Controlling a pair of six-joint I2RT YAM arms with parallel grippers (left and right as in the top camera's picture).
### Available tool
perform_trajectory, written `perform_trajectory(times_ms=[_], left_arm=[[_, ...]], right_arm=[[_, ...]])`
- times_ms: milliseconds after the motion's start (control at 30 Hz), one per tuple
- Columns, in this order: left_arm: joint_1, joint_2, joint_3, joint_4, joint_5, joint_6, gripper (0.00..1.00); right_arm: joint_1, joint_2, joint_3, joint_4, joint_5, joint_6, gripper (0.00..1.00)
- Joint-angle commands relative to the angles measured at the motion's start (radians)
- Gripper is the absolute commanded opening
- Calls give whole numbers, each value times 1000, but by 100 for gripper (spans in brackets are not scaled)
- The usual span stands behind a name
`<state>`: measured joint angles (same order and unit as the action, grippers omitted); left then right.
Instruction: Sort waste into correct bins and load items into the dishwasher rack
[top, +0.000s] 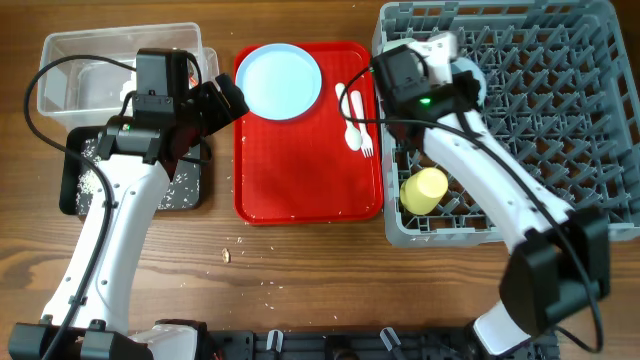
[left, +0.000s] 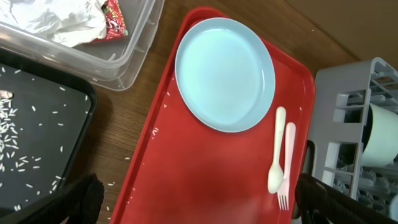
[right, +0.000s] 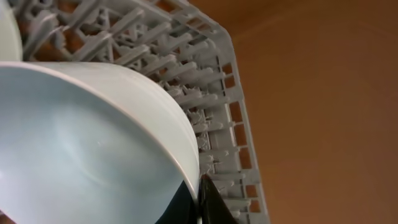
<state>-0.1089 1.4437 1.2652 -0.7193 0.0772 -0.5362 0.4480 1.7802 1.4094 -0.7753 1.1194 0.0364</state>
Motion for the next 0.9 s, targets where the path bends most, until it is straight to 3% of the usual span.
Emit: perform_trajectory(times_ms=[0,233,400,567,667,733,767,867], left_arm=[[5,10,6,0,8,4,100],[5,10,6,0,8,4,100],[5,10,6,0,8,4,100],[5,10,6,0,8,4,100],[5,10,6,0,8,4,100],[5,10,6,0,8,4,100],[5,10,6,0,8,4,100],[5,10,6,0,8,4,100]], right_arm=[[23,42,2,12,59,-61,5],[24,64,2,4,61,-52,4],[27,64,2,-34,-116,-53,4],[56,63,3,-60,-134,-53,5],[76,61,3,-70,-134,-56,21],[90,52,5,-78,-134,-55,38],[106,38,5,-79,-135,-55,54],[143,1,5,-78,-138,-51,65]])
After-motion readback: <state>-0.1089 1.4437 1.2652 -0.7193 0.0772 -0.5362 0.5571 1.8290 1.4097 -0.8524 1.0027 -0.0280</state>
